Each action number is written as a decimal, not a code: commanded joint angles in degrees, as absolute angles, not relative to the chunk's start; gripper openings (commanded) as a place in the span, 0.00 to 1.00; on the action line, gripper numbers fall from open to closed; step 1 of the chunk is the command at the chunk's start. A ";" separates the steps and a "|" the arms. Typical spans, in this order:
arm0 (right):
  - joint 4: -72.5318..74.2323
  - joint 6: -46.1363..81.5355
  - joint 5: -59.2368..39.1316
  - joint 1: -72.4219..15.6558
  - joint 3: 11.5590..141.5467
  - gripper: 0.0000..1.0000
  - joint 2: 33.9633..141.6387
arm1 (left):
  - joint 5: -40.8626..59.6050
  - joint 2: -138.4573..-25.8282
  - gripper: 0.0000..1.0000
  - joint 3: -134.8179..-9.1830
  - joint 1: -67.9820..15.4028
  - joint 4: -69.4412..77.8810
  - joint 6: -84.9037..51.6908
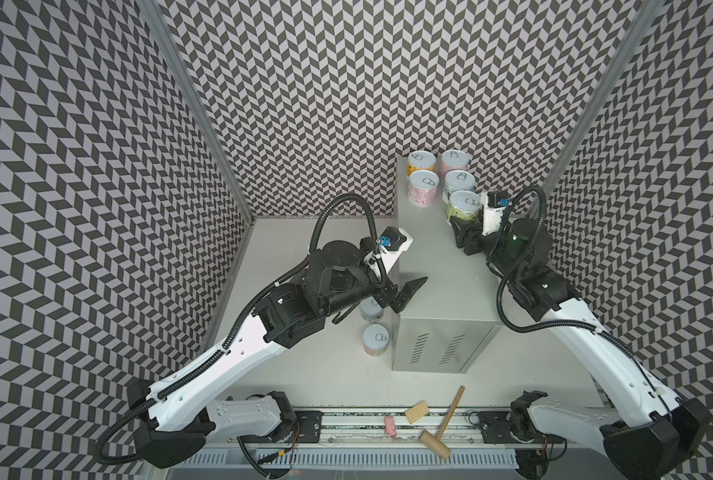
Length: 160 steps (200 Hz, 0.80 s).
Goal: Place and organize the canned foods onto the counter
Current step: 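Open the right gripper and draw it back from the green can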
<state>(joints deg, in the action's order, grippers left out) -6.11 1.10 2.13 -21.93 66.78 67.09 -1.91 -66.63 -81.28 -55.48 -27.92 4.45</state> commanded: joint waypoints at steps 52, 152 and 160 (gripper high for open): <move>-9.49 2.19 2.32 -21.71 65.55 0.73 66.88 | -2.11 -65.67 1.00 -81.21 -55.44 -26.98 4.66; -13.62 4.53 2.51 -21.04 66.56 0.99 57.14 | -1.42 -67.05 1.00 -81.74 -55.45 -26.72 4.50; -14.50 4.86 2.37 -20.92 67.21 0.99 56.13 | -1.41 -67.14 1.00 -81.79 -55.46 -26.75 4.49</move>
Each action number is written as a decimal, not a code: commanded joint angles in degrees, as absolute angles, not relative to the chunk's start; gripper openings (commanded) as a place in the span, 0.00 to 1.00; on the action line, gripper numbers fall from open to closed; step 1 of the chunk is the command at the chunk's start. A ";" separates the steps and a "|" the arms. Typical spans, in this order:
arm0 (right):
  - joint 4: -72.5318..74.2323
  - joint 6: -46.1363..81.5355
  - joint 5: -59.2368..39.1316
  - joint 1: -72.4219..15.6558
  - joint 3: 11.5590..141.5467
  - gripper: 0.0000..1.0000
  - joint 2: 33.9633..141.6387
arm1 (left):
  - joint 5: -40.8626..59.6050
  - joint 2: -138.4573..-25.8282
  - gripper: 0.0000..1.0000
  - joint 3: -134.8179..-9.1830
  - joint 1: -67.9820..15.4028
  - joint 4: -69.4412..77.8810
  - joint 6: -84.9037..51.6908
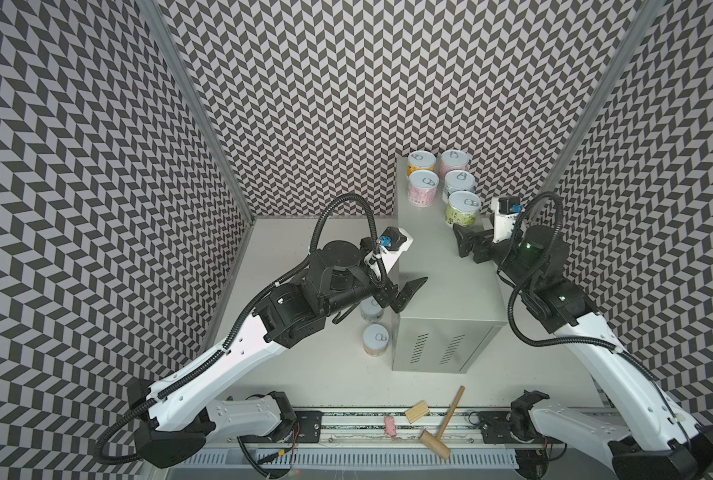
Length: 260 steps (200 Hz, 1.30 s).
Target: Place and organize the canned foods onto the counter
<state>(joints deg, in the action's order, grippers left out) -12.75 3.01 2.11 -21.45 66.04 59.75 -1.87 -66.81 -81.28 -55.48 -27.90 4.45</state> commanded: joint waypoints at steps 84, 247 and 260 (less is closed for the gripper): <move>-20.87 8.99 -1.84 -8.48 78.86 0.99 56.56 | -2.02 -68.72 1.00 -83.55 -55.64 -27.16 3.61; -5.68 16.63 -23.47 7.65 63.85 0.99 60.15 | -17.60 -84.88 1.00 -100.53 -55.20 -31.49 -3.98; -5.07 16.52 -24.05 7.60 63.20 0.99 60.44 | -17.79 -86.46 1.00 -101.80 -54.81 -32.14 -4.97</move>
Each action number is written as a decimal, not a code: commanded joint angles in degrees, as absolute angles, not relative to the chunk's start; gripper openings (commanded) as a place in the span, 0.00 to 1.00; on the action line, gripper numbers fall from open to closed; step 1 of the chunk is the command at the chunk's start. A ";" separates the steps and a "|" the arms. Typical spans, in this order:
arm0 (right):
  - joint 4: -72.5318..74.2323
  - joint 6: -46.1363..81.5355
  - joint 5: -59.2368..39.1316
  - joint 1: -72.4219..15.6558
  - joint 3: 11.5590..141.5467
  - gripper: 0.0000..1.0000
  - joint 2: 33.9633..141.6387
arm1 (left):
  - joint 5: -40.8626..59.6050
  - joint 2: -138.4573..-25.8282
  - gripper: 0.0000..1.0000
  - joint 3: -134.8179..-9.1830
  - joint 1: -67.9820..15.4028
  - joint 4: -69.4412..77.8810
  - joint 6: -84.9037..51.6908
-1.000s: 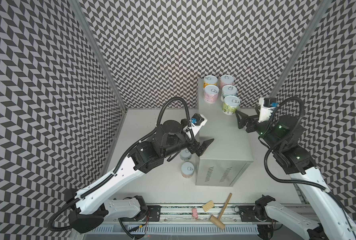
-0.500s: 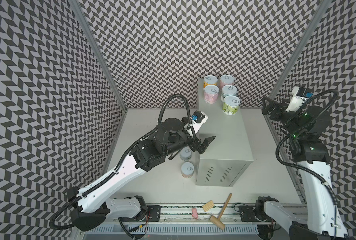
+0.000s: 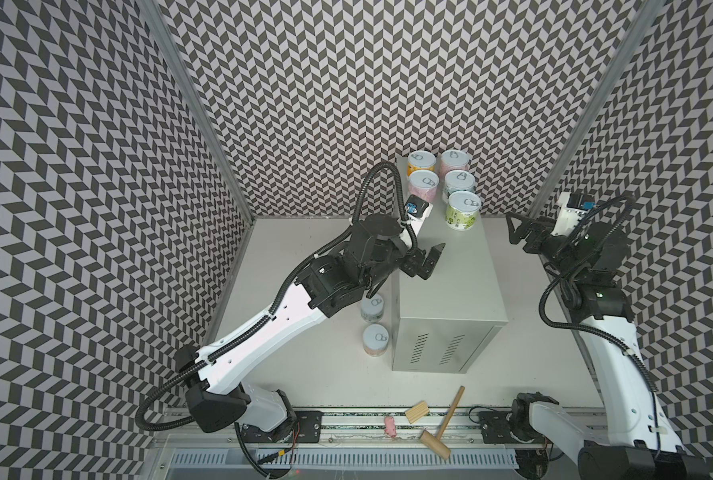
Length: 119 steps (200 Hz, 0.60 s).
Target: Place and organize the canned foods onto the counter
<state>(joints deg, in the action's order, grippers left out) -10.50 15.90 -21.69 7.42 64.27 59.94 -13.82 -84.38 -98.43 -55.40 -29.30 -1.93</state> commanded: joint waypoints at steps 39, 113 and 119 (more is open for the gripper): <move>-3.69 16.09 -26.44 7.38 62.32 0.99 61.32 | -17.91 -88.74 1.00 -103.12 -52.04 -32.67 -9.30; -3.78 15.02 -25.15 4.68 61.61 0.99 62.04 | -14.45 -91.45 1.00 -103.54 -48.25 -32.19 -12.66; -3.76 15.02 -25.13 4.58 61.61 0.99 62.05 | -13.97 -91.65 1.00 -103.54 -48.00 -32.00 -12.65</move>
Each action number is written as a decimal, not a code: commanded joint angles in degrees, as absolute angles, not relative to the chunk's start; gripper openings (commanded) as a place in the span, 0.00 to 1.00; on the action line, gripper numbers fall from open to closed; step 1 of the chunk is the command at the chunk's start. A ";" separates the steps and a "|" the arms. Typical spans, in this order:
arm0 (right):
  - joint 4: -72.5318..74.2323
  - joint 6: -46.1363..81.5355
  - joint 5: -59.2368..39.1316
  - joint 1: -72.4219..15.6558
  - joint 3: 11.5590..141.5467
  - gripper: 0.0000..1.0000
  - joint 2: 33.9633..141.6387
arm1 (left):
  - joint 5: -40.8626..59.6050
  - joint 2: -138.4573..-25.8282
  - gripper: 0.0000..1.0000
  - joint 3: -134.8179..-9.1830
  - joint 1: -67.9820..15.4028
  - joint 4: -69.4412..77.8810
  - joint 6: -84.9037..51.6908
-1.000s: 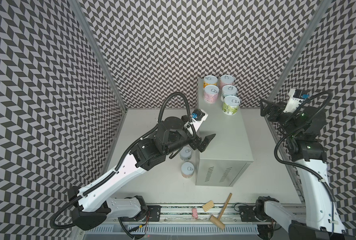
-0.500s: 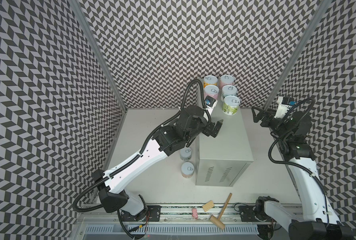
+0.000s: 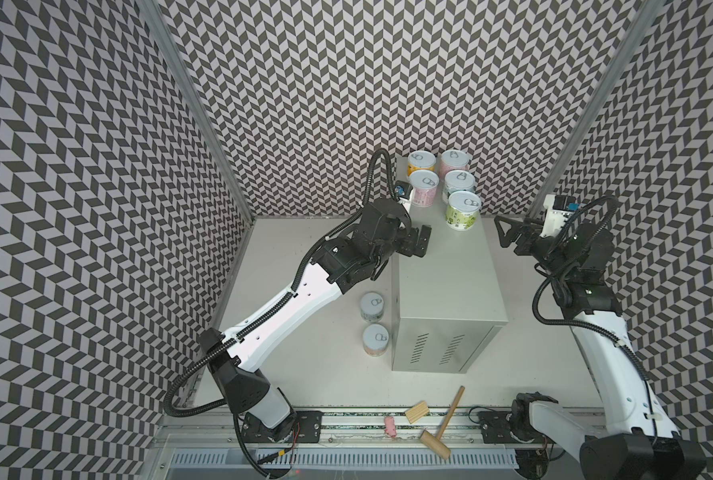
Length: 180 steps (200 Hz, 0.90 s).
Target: Place and organize the canned foods onto the counter
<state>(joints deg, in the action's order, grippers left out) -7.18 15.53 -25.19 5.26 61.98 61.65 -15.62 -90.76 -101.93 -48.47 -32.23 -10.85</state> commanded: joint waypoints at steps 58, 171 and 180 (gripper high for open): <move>-3.92 14.87 -24.65 4.00 61.44 0.99 62.26 | -13.27 -95.06 1.00 -105.59 -47.38 -31.82 -12.60; -3.93 14.59 -24.47 3.62 61.70 0.99 63.15 | -12.21 -100.14 1.00 -110.51 -47.02 -33.13 -12.05; -3.95 14.46 -24.65 3.60 61.69 0.99 63.27 | -11.56 -100.67 1.00 -111.13 -47.07 -33.34 -11.87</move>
